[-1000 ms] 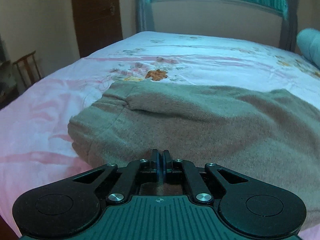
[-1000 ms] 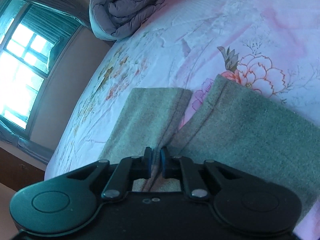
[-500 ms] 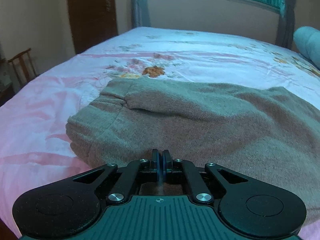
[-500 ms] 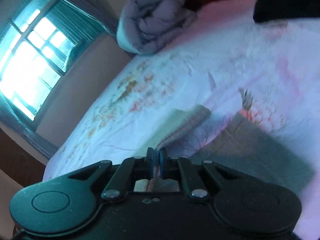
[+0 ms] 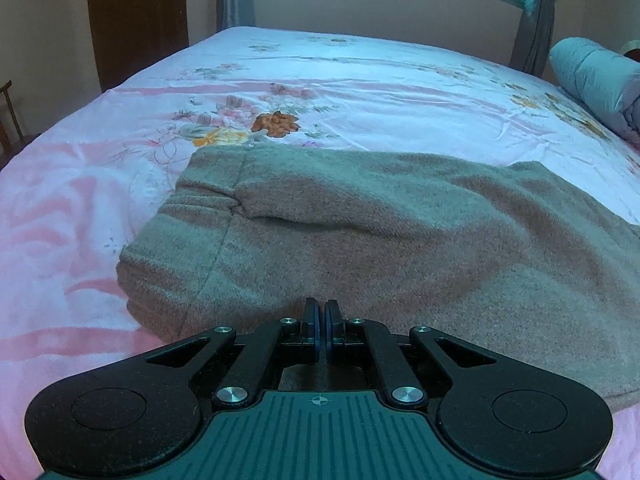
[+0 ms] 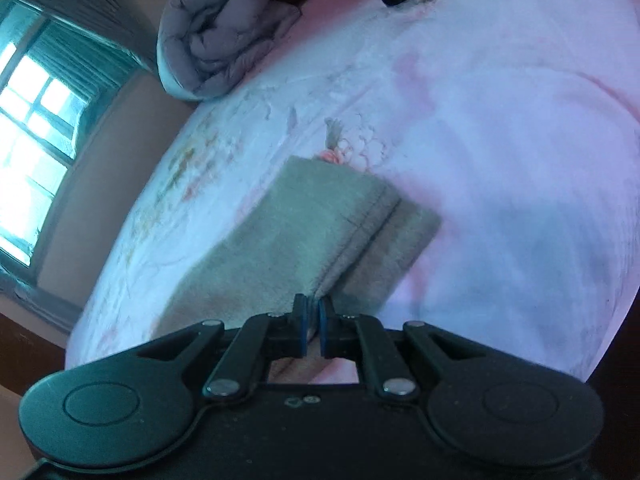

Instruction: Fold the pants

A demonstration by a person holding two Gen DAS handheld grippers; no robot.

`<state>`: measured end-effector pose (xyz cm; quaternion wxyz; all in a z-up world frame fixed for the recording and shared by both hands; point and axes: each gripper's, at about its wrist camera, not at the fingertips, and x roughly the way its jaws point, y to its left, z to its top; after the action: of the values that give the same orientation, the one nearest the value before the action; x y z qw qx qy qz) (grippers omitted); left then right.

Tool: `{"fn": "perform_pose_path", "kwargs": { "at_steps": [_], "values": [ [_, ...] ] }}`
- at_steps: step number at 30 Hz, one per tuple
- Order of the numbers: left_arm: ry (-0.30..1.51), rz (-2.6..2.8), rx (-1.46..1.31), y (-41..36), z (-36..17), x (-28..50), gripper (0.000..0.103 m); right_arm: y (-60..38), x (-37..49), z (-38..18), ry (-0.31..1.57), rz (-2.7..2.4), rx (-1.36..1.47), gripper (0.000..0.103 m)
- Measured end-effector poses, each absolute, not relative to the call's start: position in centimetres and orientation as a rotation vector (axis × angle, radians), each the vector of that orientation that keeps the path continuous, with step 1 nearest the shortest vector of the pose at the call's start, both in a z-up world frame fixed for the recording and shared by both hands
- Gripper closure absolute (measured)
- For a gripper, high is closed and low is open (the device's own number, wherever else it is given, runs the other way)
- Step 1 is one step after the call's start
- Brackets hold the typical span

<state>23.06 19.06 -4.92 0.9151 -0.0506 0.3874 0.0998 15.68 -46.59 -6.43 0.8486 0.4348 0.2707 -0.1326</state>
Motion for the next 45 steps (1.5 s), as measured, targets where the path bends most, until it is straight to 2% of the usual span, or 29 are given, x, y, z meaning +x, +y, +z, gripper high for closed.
{"fn": "perform_pose_path", "kwargs": {
  "at_steps": [5, 8, 10, 11, 13, 18, 21, 22, 23, 29, 35, 45],
  "values": [
    [0.789, 0.204, -0.097, 19.1, -5.1, 23.0, 0.099, -46.0, 14.6, -4.6, 0.494, -0.274, 0.921, 0.103],
    [0.79, 0.207, -0.095, 19.0, -5.1, 23.0, 0.099, -46.5, 14.4, -7.1, 0.575, -0.337, 0.931, 0.103],
    [0.794, 0.203, -0.087, 19.0, -5.0, 23.1, 0.099, -47.1, 13.8, -8.6, 0.56, -0.324, 0.991, 0.103],
    [0.797, 0.199, -0.086, 19.1, -5.0, 23.1, 0.099, -47.3, 13.2, -8.4, 0.509, -0.327, 1.006, 0.102],
    [0.796, 0.195, -0.09, 19.2, -5.0, 23.1, 0.099, -47.5, 12.2, -7.7, 0.405, -0.317, 1.009, 0.089],
    [0.753, 0.226, -0.13, 19.1, -4.6, 22.4, 0.099, -48.7, 15.1, -8.7, 0.491, -0.274, 1.073, 0.09],
    [0.711, 0.266, -0.136, 18.8, -4.2, 21.4, 0.099, -49.6, 16.5, -9.5, 0.472, -0.3, 1.121, 0.092],
    [0.71, 0.274, -0.131, 18.7, -4.4, 21.2, 0.099, -49.8, 16.6, -9.8, 0.471, -0.294, 1.139, 0.101],
    [0.721, 0.275, -0.117, 18.5, -4.7, 21.3, 0.099, -49.7, 17.0, -9.6, 0.484, -0.299, 1.134, 0.103],
    [0.779, 0.265, -0.067, 18.2, -4.8, 22.6, 0.099, -48.1, 14.0, -5.2, 0.386, -0.24, 1.026, 0.103],
    [0.787, 0.234, -0.077, 18.6, -4.8, 22.6, 0.099, -49.5, 12.8, -10.2, 0.479, -0.3, 1.124, 0.103],
    [0.783, 0.232, -0.087, 18.7, -4.9, 22.6, 0.099, -49.9, 14.2, -7.8, 0.378, -0.215, 1.068, 0.103]
  ]
}}
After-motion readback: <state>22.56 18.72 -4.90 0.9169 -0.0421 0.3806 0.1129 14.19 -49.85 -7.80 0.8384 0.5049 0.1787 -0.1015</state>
